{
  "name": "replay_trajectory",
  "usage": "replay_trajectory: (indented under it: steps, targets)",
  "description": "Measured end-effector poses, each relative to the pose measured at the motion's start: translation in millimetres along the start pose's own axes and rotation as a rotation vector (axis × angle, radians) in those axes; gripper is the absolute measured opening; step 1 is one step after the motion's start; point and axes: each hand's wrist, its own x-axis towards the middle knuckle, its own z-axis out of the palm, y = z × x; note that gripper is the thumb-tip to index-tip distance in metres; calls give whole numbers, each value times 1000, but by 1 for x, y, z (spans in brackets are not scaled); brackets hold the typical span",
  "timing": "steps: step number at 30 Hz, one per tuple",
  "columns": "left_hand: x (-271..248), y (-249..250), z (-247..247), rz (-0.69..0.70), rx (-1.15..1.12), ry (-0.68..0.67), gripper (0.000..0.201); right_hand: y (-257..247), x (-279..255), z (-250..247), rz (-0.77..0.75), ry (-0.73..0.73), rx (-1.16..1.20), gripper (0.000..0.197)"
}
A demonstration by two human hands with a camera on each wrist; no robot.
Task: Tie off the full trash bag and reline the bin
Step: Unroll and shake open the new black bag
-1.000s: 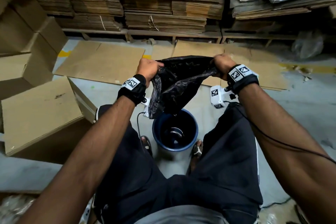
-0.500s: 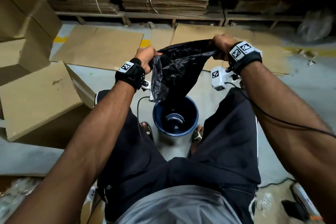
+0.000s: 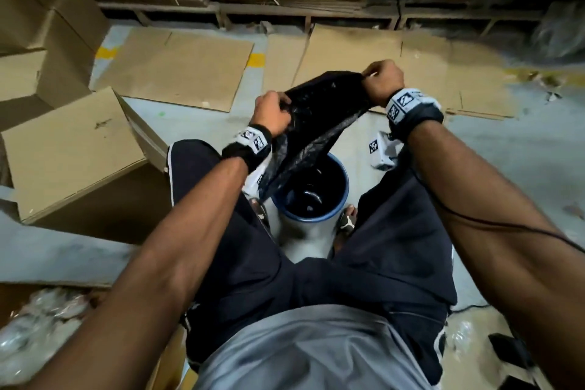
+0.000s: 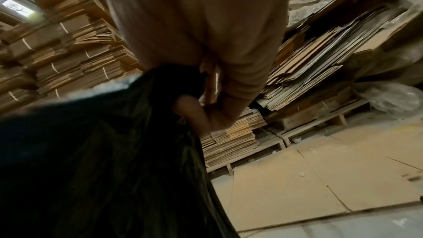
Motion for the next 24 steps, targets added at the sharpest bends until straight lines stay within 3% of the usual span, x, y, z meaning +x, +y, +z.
replay_trajectory:
  steps: [3,6,10,12,13,16,17,20,21,23,24]
  targets:
    - [-4,-13,0,121,88,76,38,9,-9,1,-92,3,34,18]
    - [0,-17,-9,224,50,244,36,17,-11,-4,-267,195,190,20]
    - [-2,2,-35,356,70,319,35,22,-13,-19,-456,110,222,37]
    - [5,15,-45,421,-6,492,32,19,-5,-30,-482,250,391,39]
    - [8,25,-50,436,-28,510,32,13,-3,-38,-502,280,448,39]
    - [10,46,-54,409,103,323,36,-4,1,-48,-534,204,364,40]
    - [10,52,-56,427,121,324,35,-7,3,-50,-549,198,331,39]
    - [21,69,-73,554,20,559,27,-13,12,-61,-529,273,357,40]
    - [24,72,-76,561,79,557,27,-16,11,-64,-526,275,270,41]
    - [22,78,-78,532,225,419,32,-14,10,-61,-546,246,89,43]
    - [23,78,-76,567,205,427,32,-11,12,-59,-547,273,80,44]
